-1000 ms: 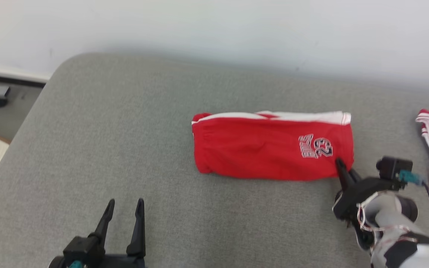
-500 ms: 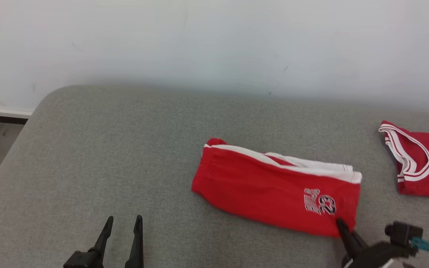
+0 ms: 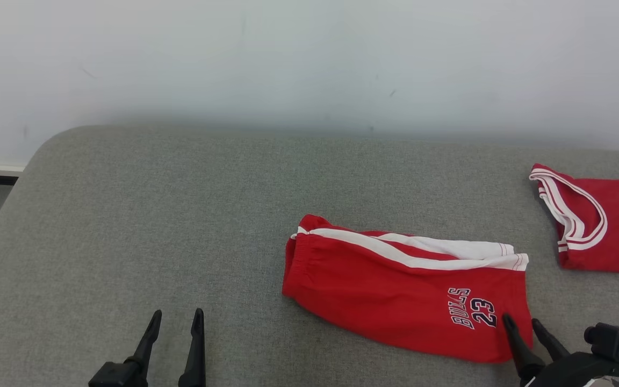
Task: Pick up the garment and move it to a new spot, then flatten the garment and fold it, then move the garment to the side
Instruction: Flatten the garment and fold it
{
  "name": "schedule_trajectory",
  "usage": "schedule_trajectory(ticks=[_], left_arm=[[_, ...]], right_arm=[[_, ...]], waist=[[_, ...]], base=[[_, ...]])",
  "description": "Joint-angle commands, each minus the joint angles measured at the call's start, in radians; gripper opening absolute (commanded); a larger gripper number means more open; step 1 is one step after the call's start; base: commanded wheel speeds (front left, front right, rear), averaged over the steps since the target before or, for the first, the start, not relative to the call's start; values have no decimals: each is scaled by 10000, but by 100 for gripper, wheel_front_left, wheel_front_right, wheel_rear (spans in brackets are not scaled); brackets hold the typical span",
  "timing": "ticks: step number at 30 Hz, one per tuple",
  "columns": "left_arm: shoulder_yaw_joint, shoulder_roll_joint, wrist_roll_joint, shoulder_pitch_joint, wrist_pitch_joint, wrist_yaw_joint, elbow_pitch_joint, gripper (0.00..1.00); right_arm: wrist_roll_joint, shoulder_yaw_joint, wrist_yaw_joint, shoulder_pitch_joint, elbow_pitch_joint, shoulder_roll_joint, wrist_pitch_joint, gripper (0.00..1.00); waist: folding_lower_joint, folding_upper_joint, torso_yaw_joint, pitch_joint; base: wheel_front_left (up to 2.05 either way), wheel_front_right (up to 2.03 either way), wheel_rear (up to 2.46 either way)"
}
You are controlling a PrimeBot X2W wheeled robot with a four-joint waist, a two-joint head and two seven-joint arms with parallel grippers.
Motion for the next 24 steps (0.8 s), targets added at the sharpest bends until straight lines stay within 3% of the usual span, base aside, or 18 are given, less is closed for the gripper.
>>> schedule_trajectory(ticks=[1,6,14,24], left_arm=[[31,6,-54,25,-31,-57,-7,100],[102,4,244,59,-31,18,-245,100],[-19,10,975,338,-31,2,-308,100],[11,11,1212,454,-31,-2,-229,100]], right_arm=[[-295,-245,-19,-25,-125,8,-23,100],[-1229,-1154,-19,-468,-130,263,454,100],[-2619,-1917,-19,-1291,1351,716,669,100],[-3016,-2198,-19,-2041,3225,1387,644,100]], waist=[[0,-1,-1,-10],[0,-1,17,-32],[0,-1,137,20],[0,-1,303,196]], base=[[0,0,0],[0,0,0],[0,0,0],[0,0,0]])
